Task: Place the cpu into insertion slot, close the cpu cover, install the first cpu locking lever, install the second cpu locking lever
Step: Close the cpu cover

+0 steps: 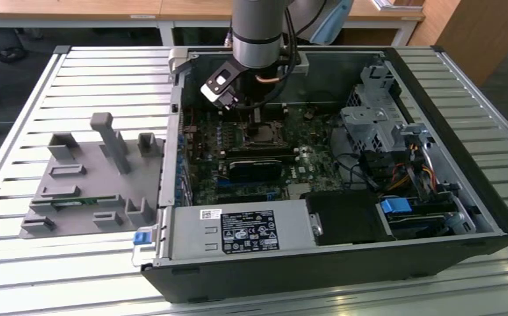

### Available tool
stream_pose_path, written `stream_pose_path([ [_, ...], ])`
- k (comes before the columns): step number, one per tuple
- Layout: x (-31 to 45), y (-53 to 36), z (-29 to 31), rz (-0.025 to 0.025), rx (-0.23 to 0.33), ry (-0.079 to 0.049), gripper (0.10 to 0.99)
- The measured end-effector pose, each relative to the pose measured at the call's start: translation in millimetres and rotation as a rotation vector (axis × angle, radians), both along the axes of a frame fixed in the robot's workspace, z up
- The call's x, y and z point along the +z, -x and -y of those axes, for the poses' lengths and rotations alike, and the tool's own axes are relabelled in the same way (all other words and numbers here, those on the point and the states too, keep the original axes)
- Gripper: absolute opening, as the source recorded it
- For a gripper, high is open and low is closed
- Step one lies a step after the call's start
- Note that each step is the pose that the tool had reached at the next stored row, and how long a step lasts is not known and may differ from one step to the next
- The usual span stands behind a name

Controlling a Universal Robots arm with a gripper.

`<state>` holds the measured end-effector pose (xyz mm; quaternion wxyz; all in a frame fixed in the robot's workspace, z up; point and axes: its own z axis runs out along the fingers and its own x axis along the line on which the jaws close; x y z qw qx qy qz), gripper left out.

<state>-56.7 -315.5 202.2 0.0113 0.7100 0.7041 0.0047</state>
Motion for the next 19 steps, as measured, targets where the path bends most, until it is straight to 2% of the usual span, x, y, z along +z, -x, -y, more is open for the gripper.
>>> stream_pose_path([
  [7, -2.8, -0.4, 0.0, 0.0, 0.0, 0.0, 0.106],
  [12, -3.0, -5.9, 0.0, 0.0003, 0.001, -0.005, 0.106],
  [14, -2.8, -6.7, -0.1, 0.0021, 0.003, -0.006, 0.106],
  [19, 4.7, -6.6, -0.1, 0.0065, 0.006, -0.007, 0.106],
])
